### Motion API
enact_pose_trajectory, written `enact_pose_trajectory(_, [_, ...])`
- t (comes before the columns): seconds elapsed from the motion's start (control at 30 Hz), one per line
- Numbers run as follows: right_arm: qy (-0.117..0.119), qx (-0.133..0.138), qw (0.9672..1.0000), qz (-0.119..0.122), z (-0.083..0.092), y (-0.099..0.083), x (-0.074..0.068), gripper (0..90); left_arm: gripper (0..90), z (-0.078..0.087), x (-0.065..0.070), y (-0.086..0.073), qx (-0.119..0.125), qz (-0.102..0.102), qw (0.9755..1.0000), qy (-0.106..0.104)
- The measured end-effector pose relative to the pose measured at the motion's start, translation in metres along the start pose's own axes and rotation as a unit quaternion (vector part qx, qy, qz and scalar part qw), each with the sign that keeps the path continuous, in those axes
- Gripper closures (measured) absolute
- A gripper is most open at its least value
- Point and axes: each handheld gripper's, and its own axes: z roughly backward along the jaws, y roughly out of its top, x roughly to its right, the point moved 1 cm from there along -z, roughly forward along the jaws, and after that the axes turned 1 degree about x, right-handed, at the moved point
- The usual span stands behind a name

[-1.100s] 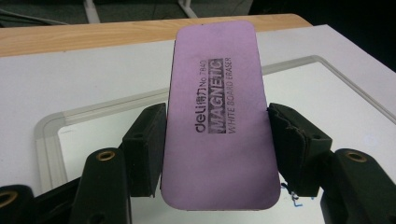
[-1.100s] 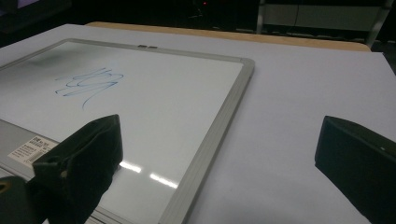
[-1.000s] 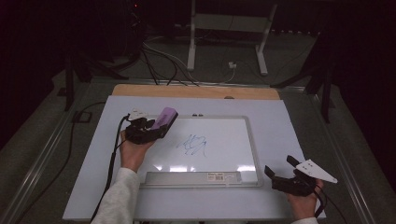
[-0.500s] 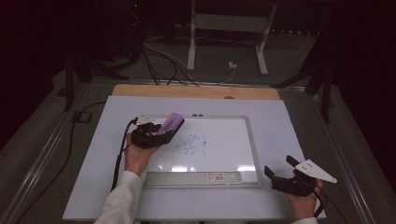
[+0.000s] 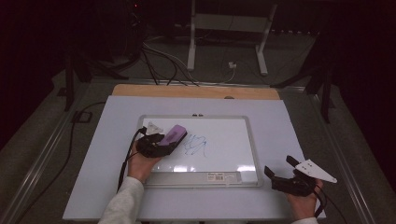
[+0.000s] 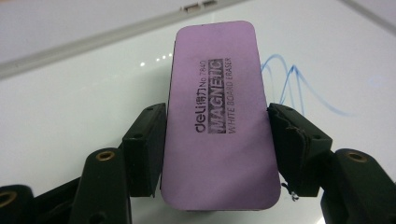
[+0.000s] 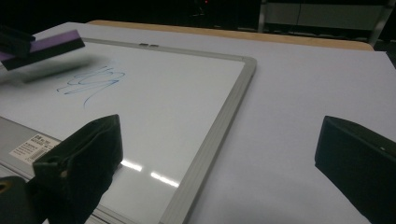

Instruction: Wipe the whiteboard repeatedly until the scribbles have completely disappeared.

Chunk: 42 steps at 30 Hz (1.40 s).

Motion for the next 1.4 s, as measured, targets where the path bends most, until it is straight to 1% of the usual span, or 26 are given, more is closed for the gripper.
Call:
enact_pose_trajectory(0.07, [0.000,0.000,1.0000,0.000,0.000,0.000,0.000,1.2,41.0,-0.002,0.001,-0.004,-0.006,-0.006,1.0000,0.003])
enact_pose_trajectory(0.13, [0.000,0.000,1.0000,0.001,0.000,0.000,0.000,1.1,41.0,-0.003,0.002,-0.006,-0.014,-0.017,0.9997,0.010])
enact_pose_trajectory(0.3, [0.000,-0.001,1.0000,0.001,0.000,0.000,-0.001,1.1,40.6,-0.007,0.000,-0.011,-0.022,-0.014,0.9995,0.016])
enact_pose_trajectory(0.33, [0.000,-0.001,1.0000,0.001,0.000,0.000,-0.001,1.2,36.7,-0.008,0.000,-0.011,-0.020,-0.009,0.9996,0.016])
enact_pose_trajectory(0.4, [0.000,-0.001,1.0000,0.001,0.000,0.000,0.000,1.1,27.7,-0.009,0.000,-0.010,-0.019,-0.005,0.9997,0.016])
enact_pose_trajectory(0.43, [0.000,-0.001,1.0000,0.001,0.000,0.000,0.000,1.1,27.7,-0.009,0.001,-0.009,-0.016,-0.006,0.9996,0.021])
enact_pose_trajectory(0.53, [0.001,-0.002,1.0000,0.003,-0.001,0.000,-0.001,1.1,20.4,-0.012,0.001,-0.005,-0.009,0.001,0.9995,0.029])
enact_pose_trajectory(0.6, [0.001,-0.002,1.0000,0.003,-0.001,0.000,-0.001,1.1,20.4,-0.015,0.001,-0.002,-0.006,0.009,0.9995,0.031])
enact_pose_trajectory(0.7, [0.002,-0.002,1.0000,0.003,-0.001,0.000,-0.001,1.2,22.7,-0.019,0.001,0.001,-0.003,0.020,0.9995,0.025])
enact_pose_trajectory(0.73, [0.001,-0.002,1.0000,0.003,-0.001,0.000,0.000,1.1,28.1,-0.021,0.002,0.002,-0.004,0.020,0.9995,0.023])
enact_pose_trajectory(0.8, [0.001,-0.002,1.0000,0.002,-0.001,0.000,0.000,1.1,31.8,-0.024,0.004,0.003,-0.009,0.018,0.9995,0.024])
enact_pose_trajectory(0.83, [0.001,-0.002,1.0000,0.002,-0.001,0.000,0.000,1.1,31.8,-0.025,0.005,0.003,-0.012,0.015,0.9995,0.024])
enact_pose_trajectory(0.87, [0.001,-0.002,1.0000,0.003,-0.001,0.000,0.000,1.1,38.8,-0.028,0.006,0.003,-0.019,0.008,0.9993,0.031])
enact_pose_trajectory(0.9, [0.001,-0.002,1.0000,0.003,-0.001,0.000,0.000,1.1,40.7,-0.028,0.006,0.003,-0.019,0.008,0.9993,0.031])
enact_pose_trajectory(1.0, [0.001,-0.002,1.0000,0.002,-0.001,0.000,0.000,1.1,41.3,-0.027,0.006,0.004,-0.022,0.013,0.9990,0.038])
enact_pose_trajectory(1.03, [0.001,-0.002,1.0000,0.002,-0.001,0.000,0.000,1.1,41.6,-0.027,0.004,0.004,-0.024,0.013,0.9988,0.040])
enact_pose_trajectory(1.2, [0.001,-0.002,1.0000,0.001,0.000,0.000,0.001,1.1,41.8,-0.019,-0.007,0.001,-0.030,0.027,0.9973,0.061])
enact_pose_trajectory(1.27, [0.001,-0.003,1.0000,0.002,-0.001,0.000,0.000,1.1,41.8,-0.016,-0.011,-0.001,-0.028,0.032,0.9972,0.061])
enact_pose_trajectory(1.3, [0.001,-0.003,1.0000,0.002,-0.001,0.000,0.000,1.1,41.8,-0.016,-0.011,-0.002,-0.027,0.032,0.9972,0.061])
enact_pose_trajectory(1.4, [0.002,-0.004,1.0000,0.003,-0.001,0.000,-0.001,1.1,41.9,-0.016,-0.007,-0.002,-0.028,0.027,0.9976,0.057])
